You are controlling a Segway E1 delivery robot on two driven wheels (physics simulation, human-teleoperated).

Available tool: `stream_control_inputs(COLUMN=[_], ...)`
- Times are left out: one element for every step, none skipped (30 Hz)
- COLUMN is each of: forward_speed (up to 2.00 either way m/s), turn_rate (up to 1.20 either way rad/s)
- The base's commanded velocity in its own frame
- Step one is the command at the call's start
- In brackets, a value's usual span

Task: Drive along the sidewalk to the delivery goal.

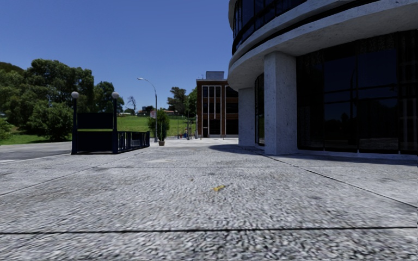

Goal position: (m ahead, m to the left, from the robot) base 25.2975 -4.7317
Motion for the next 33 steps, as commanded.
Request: stream_control_inputs(forward_speed=[2.0, 2.0, 2.0, 2.0, 2.0, 2.0, 2.0, 2.0, 2.0, 2.0, 2.0, 2.0, 2.0, 2.0, 2.0, 2.0, 2.0, 2.0, 2.0, 2.0, 2.0, 2.0, 2.0, 2.0, 2.0, 2.0, 2.0, 2.0, 2.0, 2.0, 2.0, 2.0, 2.0], turn_rate=[0.0, 0.0, 0.0, 0.0, 0.0, 0.0, 0.0, 0.0, 0.0, 0.0, 0.0, 0.0, 0.0, 0.0, 0.0, 0.0, 0.0, 0.0, 0.0, 0.0, 0.0, 0.0, 0.0, 0.0, 0.0, 0.0, 0.0, 0.0, 0.0, 0.0, 0.0, 0.0, 0.0])
